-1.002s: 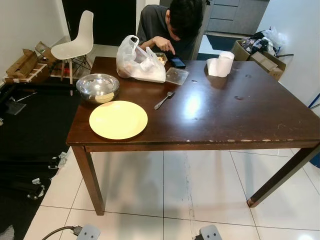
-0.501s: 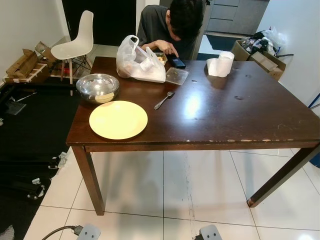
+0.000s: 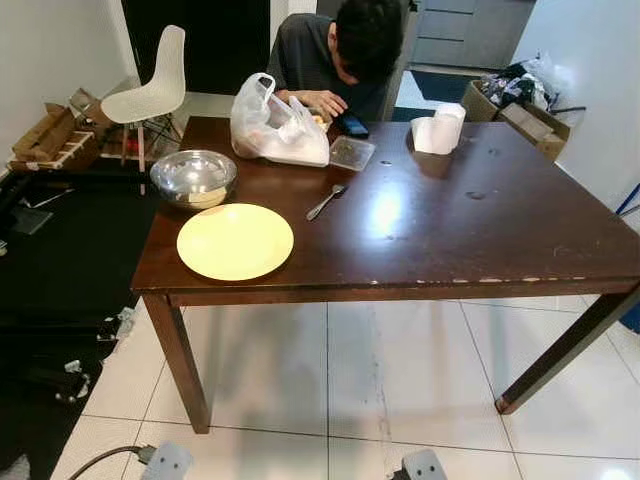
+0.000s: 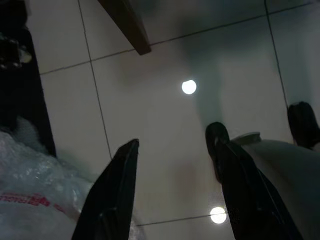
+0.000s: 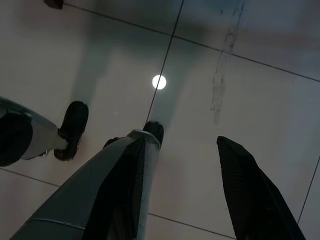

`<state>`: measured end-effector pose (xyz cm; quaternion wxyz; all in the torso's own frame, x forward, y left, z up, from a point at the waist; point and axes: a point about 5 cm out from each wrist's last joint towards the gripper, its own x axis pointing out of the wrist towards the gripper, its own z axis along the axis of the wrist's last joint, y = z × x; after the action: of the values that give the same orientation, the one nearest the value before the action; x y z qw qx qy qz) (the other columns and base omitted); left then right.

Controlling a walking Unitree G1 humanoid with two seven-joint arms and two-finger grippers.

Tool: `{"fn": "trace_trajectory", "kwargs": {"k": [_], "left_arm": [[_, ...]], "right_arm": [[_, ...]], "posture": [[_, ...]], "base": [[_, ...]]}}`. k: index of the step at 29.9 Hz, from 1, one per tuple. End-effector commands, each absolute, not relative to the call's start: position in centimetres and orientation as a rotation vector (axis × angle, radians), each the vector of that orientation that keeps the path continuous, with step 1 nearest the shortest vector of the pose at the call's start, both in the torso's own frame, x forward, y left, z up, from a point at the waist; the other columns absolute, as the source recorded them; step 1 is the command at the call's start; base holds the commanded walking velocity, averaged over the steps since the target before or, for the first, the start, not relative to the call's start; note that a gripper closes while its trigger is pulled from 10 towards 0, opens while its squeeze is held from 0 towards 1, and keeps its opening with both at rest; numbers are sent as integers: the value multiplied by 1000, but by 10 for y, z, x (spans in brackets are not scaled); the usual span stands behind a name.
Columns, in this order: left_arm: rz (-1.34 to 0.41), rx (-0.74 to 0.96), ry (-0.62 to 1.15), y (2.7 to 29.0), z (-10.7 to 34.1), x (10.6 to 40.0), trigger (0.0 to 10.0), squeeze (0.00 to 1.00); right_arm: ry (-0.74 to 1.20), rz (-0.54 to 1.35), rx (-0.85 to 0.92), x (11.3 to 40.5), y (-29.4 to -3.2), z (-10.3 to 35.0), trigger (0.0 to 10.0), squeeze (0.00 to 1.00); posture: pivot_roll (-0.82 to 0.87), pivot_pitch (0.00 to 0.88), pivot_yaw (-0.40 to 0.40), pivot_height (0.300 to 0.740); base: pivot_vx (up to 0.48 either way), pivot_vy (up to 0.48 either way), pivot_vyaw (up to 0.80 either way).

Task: Setting the table

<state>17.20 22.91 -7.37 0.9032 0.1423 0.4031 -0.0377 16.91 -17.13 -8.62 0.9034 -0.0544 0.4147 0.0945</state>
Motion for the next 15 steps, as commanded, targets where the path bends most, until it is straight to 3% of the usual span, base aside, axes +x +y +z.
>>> {"fn": "trace_trajectory", "kwargs": {"k": [1,7,11,12,15], "left_arm": [[-63,265,827,229,-74,171,10000,0],[-87,253,729,234,-60,188,10000,0],[-95,276,614,241,-42,206,10000,0],[-74,276,459,244,-12,233,10000,0],[-65,259,357,239,12,252,10000,0]], "right_arm": [[826,181,-92,172,-174,-83,10000,0],[668,93,-43,189,-184,-68,10000,0],[559,32,-19,193,-191,-58,10000,0],[412,-12,-9,202,-194,-40,10000,0],[298,-55,-3,213,-197,-20,10000,0]], "posture": [[19,0,-16,740],[-86,0,77,740],[-80,0,86,740],[-112,0,114,740],[-119,0,124,740]], "base": [[0,0,0],[0,0,0],[0,0,0],[0,0,0],[0,0,0]]}}
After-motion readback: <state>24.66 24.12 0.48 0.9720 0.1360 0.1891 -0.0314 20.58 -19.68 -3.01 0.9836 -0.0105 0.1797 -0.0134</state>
